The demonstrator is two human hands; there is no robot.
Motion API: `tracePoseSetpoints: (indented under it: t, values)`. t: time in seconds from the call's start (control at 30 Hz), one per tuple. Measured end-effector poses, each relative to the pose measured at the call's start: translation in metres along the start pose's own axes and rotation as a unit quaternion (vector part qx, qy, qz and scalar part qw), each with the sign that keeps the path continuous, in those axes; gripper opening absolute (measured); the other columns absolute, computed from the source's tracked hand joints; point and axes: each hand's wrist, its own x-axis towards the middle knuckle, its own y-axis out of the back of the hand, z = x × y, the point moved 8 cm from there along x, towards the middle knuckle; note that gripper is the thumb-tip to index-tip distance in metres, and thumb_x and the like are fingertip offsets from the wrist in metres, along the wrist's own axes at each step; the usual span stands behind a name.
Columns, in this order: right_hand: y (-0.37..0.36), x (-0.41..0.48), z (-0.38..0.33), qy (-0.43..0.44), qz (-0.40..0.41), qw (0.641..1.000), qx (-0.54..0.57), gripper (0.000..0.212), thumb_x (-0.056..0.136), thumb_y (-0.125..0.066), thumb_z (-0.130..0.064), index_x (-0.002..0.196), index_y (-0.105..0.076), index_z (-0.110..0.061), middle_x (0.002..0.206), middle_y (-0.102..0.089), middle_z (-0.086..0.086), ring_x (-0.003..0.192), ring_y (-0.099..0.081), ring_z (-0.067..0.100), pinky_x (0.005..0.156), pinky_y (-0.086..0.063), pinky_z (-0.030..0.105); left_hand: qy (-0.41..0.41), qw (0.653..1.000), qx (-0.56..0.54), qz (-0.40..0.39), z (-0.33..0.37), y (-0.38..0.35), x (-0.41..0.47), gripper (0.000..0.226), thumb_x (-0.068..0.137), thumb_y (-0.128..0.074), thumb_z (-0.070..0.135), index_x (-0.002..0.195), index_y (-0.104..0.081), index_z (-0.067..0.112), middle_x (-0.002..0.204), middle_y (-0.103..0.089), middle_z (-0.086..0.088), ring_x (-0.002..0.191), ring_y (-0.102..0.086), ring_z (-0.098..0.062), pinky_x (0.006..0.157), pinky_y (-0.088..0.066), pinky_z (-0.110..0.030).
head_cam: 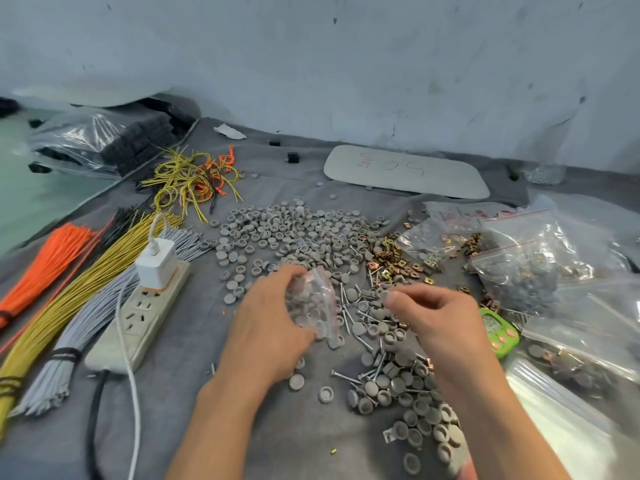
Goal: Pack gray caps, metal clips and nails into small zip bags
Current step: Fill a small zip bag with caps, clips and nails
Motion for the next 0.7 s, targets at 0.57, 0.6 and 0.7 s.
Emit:
tracePoseSetpoints:
  t: [0.57,0.6,0.7]
  values:
    - [-0.033,-0.007,-0.02,0.04,-0.05,0.994,-0.084,0.014,0.086,-0.082,-0.026,0.078,-0.082,-0.037,0.069,-0.076,-0.004,0.063,-0.071,0.023,0.064,-0.06,0.048,-0.102,0.993,-0.061,-0.016,0.036,-0.012,-0.02,0.059,0.06,-0.082,0.049,0.112,-0.055,0.054,0.101,-0.067,0.025,0.092,-0.064,0.003,0.074,-0.05,-0.02]
    - [-0.038,-0.01,-0.021,0.042,-0.075,0.991,-0.098,0.012,0.086,-0.082,-0.03,0.078,-0.083,-0.038,0.068,-0.076,-0.003,0.063,-0.072,0.029,0.062,-0.06,0.053,-0.106,0.992,-0.057,-0.023,0.038,-0.014,-0.02,0.062,0.059,-0.083,0.048,0.114,-0.054,0.055,0.103,-0.066,0.026,0.095,-0.063,0.005,0.075,-0.049,-0.019]
    - [-0.051,-0.011,-0.028,0.071,-0.112,0.978,-0.163,0.011,0.087,-0.079,-0.039,0.078,-0.082,-0.045,0.066,-0.075,-0.003,0.066,-0.069,0.033,0.06,-0.057,0.05,-0.118,0.991,-0.053,-0.029,0.044,-0.017,-0.02,0.061,0.057,-0.081,0.044,0.11,-0.053,0.056,0.103,-0.063,0.03,0.094,-0.06,0.009,0.066,-0.042,-0.009]
